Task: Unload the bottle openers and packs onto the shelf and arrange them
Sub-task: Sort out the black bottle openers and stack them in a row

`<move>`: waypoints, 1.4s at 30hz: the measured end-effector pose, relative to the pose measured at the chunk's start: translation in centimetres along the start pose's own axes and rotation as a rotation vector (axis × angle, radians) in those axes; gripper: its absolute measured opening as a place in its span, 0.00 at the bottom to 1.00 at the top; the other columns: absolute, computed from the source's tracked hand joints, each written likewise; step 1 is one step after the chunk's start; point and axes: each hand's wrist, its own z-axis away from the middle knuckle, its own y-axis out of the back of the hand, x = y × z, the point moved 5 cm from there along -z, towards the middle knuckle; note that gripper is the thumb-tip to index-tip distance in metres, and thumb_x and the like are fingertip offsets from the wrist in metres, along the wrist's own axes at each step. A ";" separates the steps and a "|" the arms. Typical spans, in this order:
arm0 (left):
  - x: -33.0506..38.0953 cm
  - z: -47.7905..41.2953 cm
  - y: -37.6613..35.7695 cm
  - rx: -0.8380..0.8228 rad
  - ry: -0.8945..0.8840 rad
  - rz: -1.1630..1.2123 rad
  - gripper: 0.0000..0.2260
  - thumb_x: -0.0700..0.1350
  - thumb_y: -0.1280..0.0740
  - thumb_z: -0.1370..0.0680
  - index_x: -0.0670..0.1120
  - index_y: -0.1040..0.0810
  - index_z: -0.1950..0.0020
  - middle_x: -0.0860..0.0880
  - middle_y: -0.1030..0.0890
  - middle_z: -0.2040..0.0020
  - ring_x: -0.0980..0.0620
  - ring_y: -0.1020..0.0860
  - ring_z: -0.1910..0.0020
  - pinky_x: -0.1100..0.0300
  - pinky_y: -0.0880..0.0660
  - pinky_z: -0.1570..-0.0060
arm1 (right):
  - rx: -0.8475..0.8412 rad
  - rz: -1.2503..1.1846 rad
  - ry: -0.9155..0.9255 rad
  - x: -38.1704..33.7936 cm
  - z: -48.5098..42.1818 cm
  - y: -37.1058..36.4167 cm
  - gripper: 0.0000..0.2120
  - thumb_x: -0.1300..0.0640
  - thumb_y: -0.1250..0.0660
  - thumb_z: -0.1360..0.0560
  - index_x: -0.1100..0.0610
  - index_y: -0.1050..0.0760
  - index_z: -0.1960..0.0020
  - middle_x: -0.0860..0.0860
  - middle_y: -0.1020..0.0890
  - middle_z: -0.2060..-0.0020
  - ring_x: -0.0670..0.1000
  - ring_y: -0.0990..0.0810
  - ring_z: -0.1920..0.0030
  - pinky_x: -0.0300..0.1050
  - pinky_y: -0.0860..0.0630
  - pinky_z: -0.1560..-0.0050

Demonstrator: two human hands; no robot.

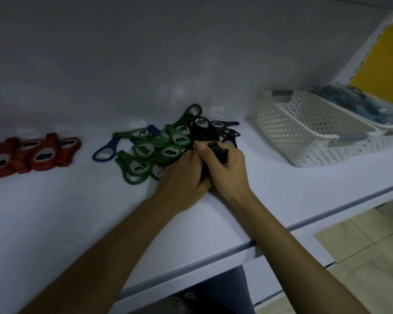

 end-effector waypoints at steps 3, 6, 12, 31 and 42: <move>0.1 0.0 0.0 -0.006 -0.007 -0.009 0.22 0.48 0.37 0.25 0.45 0.32 0.32 0.45 0.24 0.41 0.47 0.25 0.45 0.54 0.25 0.52 | -0.003 -0.003 -0.008 0.0 0.0 -0.1 0.14 0.52 0.31 0.25 0.55 0.20 0.42 0.46 0.16 0.51 0.41 0.19 0.49 0.38 0.23 0.44; 0.3 0.0 -0.7 -0.056 -0.029 -0.076 0.24 0.49 0.35 0.26 0.47 0.32 0.30 0.45 0.25 0.38 0.47 0.26 0.42 0.52 0.25 0.48 | -0.038 -0.042 -0.088 0.5 -0.2 -0.3 0.16 0.51 0.30 0.26 0.53 0.21 0.40 0.46 0.16 0.48 0.40 0.20 0.46 0.37 0.25 0.41; 0.5 0.1 -0.7 -0.037 -0.036 -0.139 0.25 0.46 0.34 0.24 0.42 0.34 0.29 0.42 0.26 0.36 0.46 0.27 0.40 0.61 0.31 0.44 | -0.074 -0.175 -0.110 -0.2 -0.2 -0.5 0.07 0.56 0.33 0.23 0.53 0.17 0.52 0.48 0.15 0.53 0.45 0.18 0.49 0.42 0.23 0.44; -3.4 12.5 18.8 0.370 0.301 -0.366 0.14 0.49 0.36 0.21 0.40 0.26 0.42 0.47 0.18 0.60 0.51 0.23 0.68 0.64 0.30 0.67 | -0.598 -0.949 -0.488 -11.3 3.7 -20.4 0.11 0.57 0.39 0.20 0.63 0.23 0.44 0.58 0.18 0.45 0.50 0.17 0.50 0.39 0.21 0.51; -6.7 22.9 25.2 0.488 0.644 0.120 0.13 0.55 0.42 0.22 0.47 0.26 0.50 0.51 0.17 0.63 0.58 0.24 0.74 0.67 0.28 0.71 | -1.079 -0.557 -0.150 -14.5 7.3 -28.3 0.05 0.57 0.34 0.24 0.54 0.20 0.51 0.55 0.16 0.51 0.55 0.18 0.47 0.51 0.22 0.42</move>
